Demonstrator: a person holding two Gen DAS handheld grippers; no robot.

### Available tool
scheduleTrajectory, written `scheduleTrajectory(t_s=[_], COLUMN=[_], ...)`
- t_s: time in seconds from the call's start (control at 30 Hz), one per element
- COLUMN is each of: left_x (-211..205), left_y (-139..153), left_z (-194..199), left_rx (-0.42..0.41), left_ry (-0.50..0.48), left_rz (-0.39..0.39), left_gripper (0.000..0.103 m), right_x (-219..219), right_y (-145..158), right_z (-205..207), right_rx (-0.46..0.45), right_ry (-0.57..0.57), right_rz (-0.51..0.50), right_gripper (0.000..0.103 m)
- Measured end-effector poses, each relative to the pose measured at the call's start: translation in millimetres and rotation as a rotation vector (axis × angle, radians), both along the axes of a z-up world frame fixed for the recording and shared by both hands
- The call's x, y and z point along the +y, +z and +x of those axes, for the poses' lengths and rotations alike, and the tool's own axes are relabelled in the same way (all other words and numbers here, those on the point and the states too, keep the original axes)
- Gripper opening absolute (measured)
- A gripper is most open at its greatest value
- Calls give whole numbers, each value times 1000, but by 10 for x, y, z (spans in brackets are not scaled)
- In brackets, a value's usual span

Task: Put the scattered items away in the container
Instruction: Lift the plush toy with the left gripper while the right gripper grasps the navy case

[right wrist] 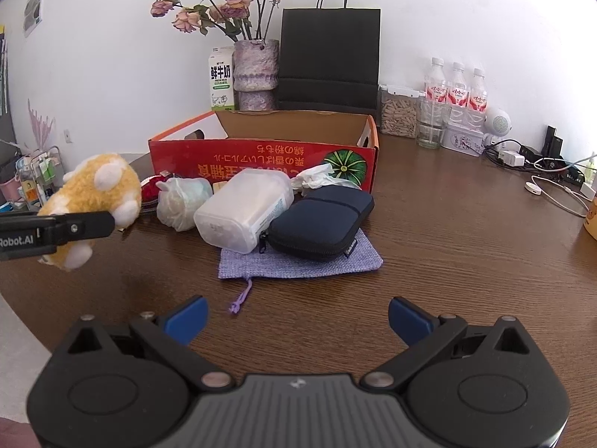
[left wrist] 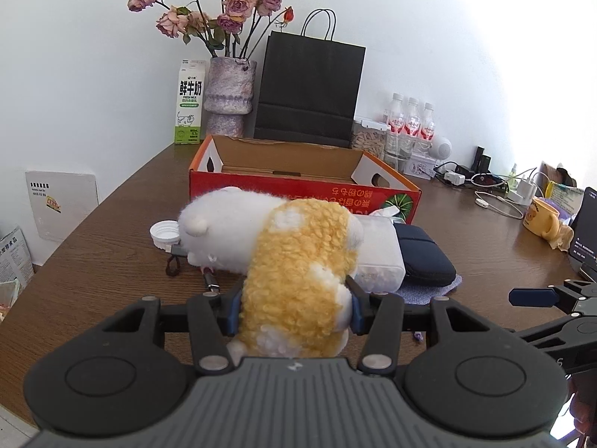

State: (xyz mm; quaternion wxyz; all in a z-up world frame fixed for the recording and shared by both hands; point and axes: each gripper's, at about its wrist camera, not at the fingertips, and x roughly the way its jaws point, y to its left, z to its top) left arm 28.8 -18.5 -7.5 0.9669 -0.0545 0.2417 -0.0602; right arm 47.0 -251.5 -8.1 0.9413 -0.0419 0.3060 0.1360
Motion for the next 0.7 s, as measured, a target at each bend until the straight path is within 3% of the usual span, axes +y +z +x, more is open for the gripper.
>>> scheduleTrajectory(t_s=[0.33, 0.7], left_x=[313, 533], left_y=[15, 3], left_z=[75, 244], left_rx=[-17, -23], left_ry=[45, 67], left_rz=[-24, -41], left_gripper=[51, 51], right_x=[274, 165], right_y=[100, 145], right_z=[306, 1115], right_rx=[-52, -33], right_ry=[8, -142], right_rz=[-14, -94], right_gripper=[103, 103])
